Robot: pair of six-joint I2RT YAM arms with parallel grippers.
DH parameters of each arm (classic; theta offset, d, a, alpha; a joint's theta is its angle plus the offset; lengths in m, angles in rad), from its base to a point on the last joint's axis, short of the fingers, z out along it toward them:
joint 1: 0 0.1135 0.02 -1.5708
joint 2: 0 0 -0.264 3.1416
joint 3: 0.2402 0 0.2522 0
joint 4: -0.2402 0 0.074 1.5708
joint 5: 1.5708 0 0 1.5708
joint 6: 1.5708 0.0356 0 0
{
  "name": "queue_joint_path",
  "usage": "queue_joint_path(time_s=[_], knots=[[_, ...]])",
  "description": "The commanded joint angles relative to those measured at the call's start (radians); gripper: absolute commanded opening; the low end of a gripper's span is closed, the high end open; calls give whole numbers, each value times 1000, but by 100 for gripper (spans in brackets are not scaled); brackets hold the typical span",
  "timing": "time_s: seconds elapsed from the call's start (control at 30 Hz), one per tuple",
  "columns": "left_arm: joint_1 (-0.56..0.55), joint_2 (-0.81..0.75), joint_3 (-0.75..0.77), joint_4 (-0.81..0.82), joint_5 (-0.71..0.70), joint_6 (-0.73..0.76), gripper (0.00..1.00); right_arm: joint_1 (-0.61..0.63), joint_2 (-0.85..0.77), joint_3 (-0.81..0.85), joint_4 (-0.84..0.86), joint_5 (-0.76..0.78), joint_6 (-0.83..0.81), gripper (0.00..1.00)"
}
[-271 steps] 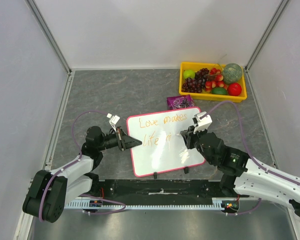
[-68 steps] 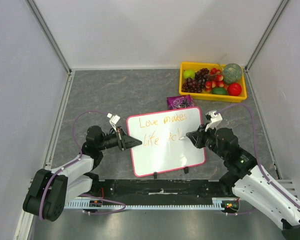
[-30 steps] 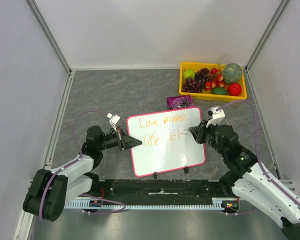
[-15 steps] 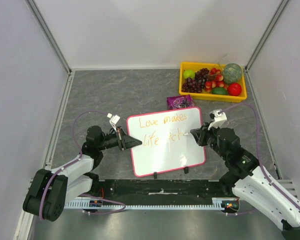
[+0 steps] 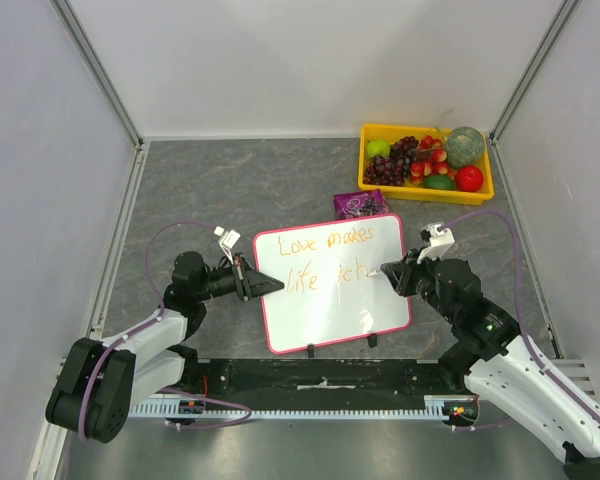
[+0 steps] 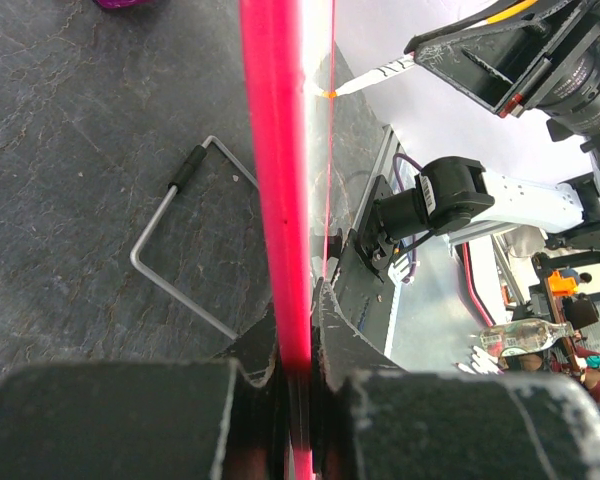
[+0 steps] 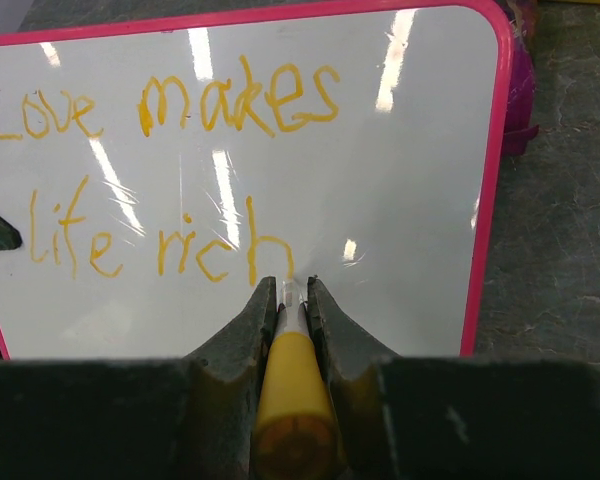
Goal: Write a sentence on the whiteboard
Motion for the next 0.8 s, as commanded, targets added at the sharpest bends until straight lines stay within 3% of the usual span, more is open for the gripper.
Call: queue_joint_path(time_s=[0.0, 0.33, 0.77], knots=[[-4, 14, -9, -58, -68, 181, 2, -5, 1, 1, -74, 14, 1, 0], [-6, 14, -9, -58, -69, 181, 2, -5, -41, 127, -89, 34, 18, 0], [-6, 6, -12, -64, -69, 181, 2, -5, -61, 101, -92, 94, 26, 0]])
